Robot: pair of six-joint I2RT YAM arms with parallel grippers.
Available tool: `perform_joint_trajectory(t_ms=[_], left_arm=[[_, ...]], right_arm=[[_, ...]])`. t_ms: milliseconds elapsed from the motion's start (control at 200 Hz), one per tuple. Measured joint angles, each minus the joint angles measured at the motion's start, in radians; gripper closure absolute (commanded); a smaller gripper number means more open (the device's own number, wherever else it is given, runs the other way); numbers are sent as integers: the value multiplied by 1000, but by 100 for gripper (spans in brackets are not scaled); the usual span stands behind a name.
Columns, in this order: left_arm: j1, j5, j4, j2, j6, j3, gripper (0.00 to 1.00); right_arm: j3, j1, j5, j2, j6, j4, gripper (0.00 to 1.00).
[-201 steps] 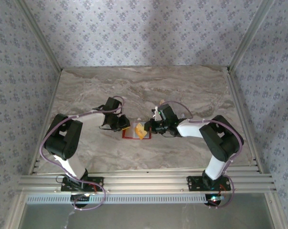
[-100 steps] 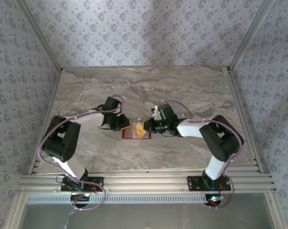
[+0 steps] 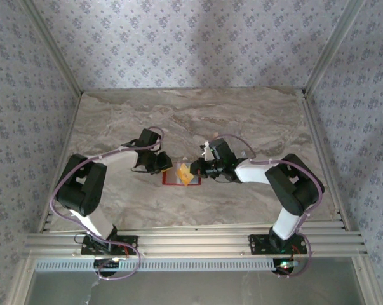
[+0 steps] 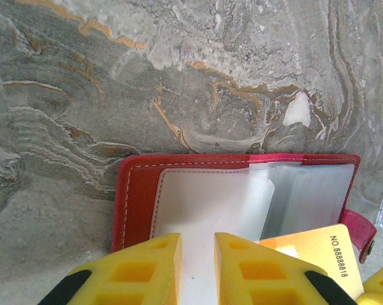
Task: Put the credit cards into the card holder
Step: Insert the credit card into the card slot.
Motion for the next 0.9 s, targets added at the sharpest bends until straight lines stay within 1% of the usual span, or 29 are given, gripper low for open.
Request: perform_joint_trajectory(t_ms=[435, 775, 899], left_arm=[[0, 0, 0, 0, -7, 0, 80], [17, -5, -10, -1, -6, 0, 80], [21, -22, -19, -20, -3, -17, 83]], right_arm=[[6, 3, -27, 6, 1, 27, 100], [38, 3, -44, 92, 27, 108, 100], [38, 3, -43, 110, 34, 137, 100]])
